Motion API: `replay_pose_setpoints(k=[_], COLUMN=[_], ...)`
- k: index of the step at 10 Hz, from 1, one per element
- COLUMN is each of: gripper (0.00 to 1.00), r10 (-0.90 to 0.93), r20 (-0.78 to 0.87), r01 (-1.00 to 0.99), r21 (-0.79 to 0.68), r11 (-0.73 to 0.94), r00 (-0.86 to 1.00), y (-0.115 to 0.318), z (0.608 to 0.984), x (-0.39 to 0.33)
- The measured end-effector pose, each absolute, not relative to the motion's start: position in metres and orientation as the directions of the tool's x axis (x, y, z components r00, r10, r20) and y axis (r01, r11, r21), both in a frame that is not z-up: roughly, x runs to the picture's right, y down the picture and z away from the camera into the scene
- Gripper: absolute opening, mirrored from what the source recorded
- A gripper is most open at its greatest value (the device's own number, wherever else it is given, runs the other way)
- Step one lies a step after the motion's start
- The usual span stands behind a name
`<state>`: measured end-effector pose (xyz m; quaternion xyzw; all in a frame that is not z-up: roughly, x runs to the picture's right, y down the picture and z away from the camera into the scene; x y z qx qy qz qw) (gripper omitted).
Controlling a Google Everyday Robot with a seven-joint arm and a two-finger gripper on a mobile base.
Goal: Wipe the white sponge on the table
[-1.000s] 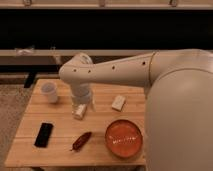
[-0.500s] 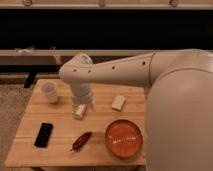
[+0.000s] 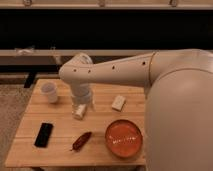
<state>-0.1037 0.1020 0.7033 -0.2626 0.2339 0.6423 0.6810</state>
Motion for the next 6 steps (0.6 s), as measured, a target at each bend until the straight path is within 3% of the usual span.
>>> replay_pose_setpoints(k=[6], gripper=[0.65], r10=[0.755], r20=[-0.653], r01=[-0.998], r21=[-0.051], r11=[0.036], r00=[0.060], y=[0.1010], z=[0.7041], x=[-0.1023])
